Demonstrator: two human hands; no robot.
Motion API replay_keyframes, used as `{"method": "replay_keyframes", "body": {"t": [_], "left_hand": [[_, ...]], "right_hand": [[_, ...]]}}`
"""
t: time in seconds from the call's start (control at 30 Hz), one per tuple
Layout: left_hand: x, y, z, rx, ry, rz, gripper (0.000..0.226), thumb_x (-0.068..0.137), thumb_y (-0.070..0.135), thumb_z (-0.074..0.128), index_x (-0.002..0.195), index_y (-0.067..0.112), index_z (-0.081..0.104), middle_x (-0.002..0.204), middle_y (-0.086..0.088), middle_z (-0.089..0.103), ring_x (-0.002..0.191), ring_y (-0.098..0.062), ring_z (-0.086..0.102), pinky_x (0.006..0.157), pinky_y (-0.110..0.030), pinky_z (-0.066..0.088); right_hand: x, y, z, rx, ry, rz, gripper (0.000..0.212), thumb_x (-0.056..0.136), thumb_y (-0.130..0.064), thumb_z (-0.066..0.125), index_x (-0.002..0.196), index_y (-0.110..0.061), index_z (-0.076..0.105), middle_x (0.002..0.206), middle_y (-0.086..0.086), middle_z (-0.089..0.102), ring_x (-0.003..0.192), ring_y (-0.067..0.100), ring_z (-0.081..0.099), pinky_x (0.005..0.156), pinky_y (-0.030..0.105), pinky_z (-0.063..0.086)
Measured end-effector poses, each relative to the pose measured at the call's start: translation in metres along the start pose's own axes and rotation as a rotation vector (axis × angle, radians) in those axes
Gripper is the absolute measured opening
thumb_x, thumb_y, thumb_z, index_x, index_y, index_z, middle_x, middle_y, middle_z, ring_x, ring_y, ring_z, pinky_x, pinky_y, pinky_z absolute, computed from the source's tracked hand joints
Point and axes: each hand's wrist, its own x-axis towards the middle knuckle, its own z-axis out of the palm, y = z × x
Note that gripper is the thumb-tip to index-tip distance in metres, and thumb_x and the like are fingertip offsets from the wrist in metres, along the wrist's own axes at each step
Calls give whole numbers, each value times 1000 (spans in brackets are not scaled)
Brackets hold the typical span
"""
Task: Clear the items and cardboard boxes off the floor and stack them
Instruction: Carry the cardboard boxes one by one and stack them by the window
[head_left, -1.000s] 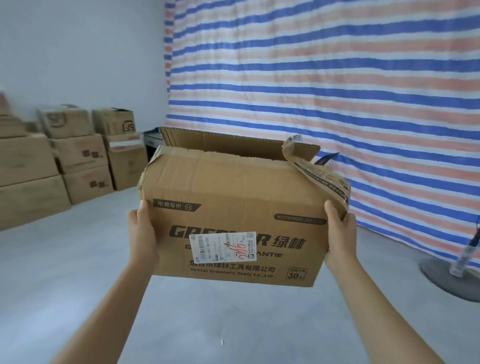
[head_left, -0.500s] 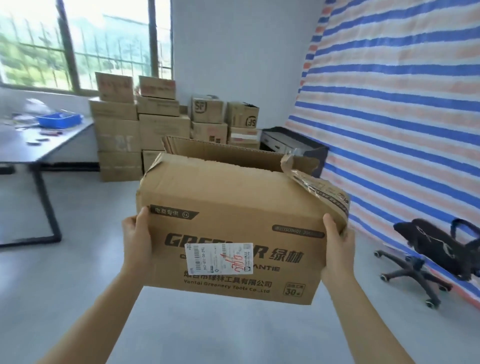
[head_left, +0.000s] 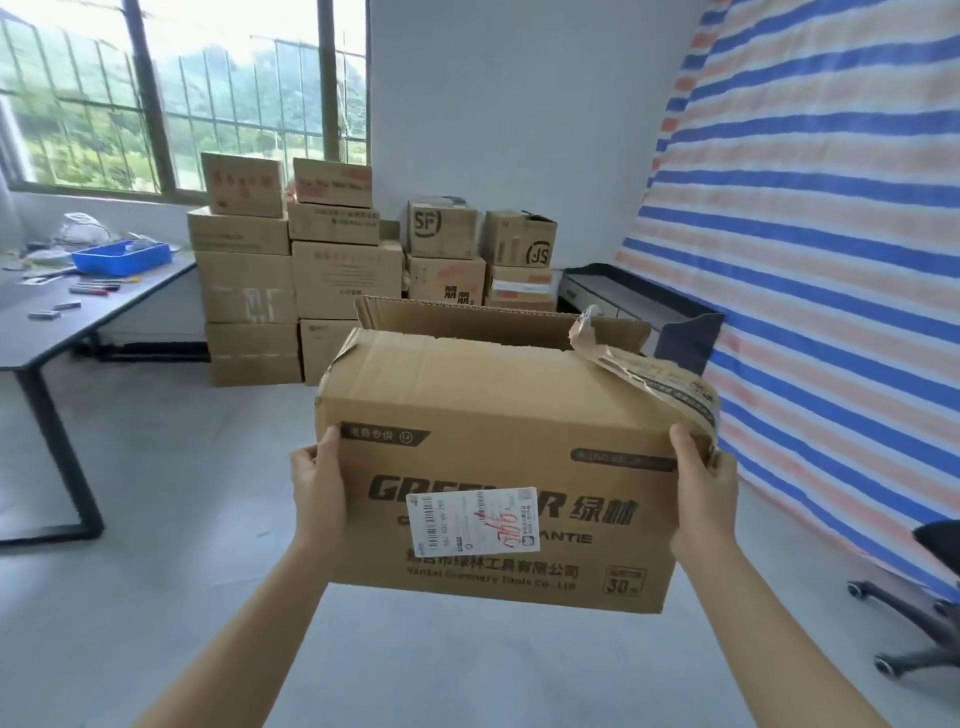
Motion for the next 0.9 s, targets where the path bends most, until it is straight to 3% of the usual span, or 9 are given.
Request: {"method": "replay_keyframes", "body": {"t": [0.17,0.33,0.47,0.57,0.63,0.77,0.9], "left_hand": [[55,-43,110,52,-54,-45,33,93,49,41,98,16,39,90,-1,47,94,-23,50,84,-44,43],[110,-69,223,79,-51,-72,38,71,64,40,83,29,38,104,-8,51,109,-30,50,97,-56,41],[155,-71,286,62,14,-78,33,86,58,42,85,25,39,102,-8,49,106,-29,50,94,-52,43],[195,-77,305,68,100,-68,31,93,48,40,97,17,38,93,-3,47,98,-25,49,86,-46,42],[222,-77,310,55,140,-38,35,92,48,40,103,15,37,91,-2,48,96,-25,50,84,-44,44],[285,-84,312,28,220,-26,47,73,60,41,95,19,39,94,-4,51,99,-28,53,89,-50,45],[366,-90,316,-25,278,-33,48,78,60,42,97,17,41,96,-6,53,103,-30,53,93,-54,44]], "right_hand": [[121,29,-1,-5,37,25,45,90,-44,53,124,-19,38,108,-1,47,98,18,47,82,36,39],[250,37,9,14,5,38,44,91,-43,52,124,-18,38,107,0,46,98,18,46,82,36,38],[340,33,40,-15,-35,23,42,92,-42,50,123,-18,36,106,-1,44,93,16,46,82,35,36],[386,39,79,-19,-115,35,33,92,-41,51,112,-19,37,103,0,49,81,9,49,76,34,36],[412,48,111,10,-172,46,35,92,-40,52,114,-17,39,104,2,51,87,13,52,72,32,39],[455,62,185,24,-274,80,31,92,-39,51,109,-16,40,95,-1,52,88,15,53,78,36,41],[496,69,272,29,-333,62,27,93,-37,50,104,-14,41,88,-1,52,81,13,53,76,36,43]]}}
